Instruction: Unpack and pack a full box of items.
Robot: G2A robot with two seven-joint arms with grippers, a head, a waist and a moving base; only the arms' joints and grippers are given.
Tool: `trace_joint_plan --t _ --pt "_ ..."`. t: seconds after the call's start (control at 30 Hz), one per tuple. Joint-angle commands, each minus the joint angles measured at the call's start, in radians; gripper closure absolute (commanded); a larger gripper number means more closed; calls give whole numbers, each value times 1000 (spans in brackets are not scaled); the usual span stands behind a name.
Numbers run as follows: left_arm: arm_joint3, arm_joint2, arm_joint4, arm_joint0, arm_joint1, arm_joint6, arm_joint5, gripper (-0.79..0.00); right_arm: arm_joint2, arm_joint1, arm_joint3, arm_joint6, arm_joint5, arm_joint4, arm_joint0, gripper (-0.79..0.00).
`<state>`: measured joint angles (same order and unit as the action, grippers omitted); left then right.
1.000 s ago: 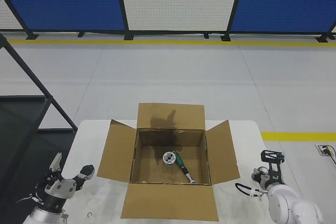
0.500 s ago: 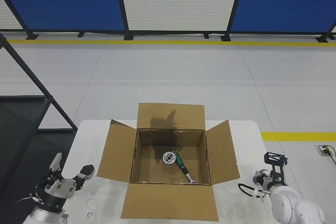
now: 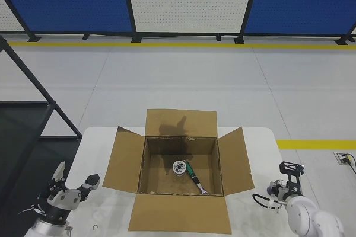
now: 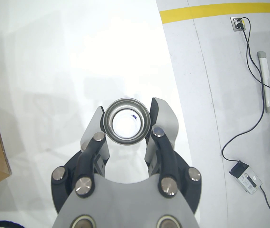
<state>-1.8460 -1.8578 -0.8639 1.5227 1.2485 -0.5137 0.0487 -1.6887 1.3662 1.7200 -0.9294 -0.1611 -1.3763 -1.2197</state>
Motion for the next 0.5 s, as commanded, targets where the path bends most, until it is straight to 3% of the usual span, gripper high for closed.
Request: trace_joint_plan --t 0.0,0.23,0.47 --pt "0 0 0 0 0 0 0 -785 -5 -1 8 2 0 10 -1 -785" --pt "0 0 0 0 0 0 0 -785 -49 -8 110 23 27 61 -28 -785" --pt "0 0 0 0 0 0 0 -785 -105 -16 358 34 51 84 -98 -785"
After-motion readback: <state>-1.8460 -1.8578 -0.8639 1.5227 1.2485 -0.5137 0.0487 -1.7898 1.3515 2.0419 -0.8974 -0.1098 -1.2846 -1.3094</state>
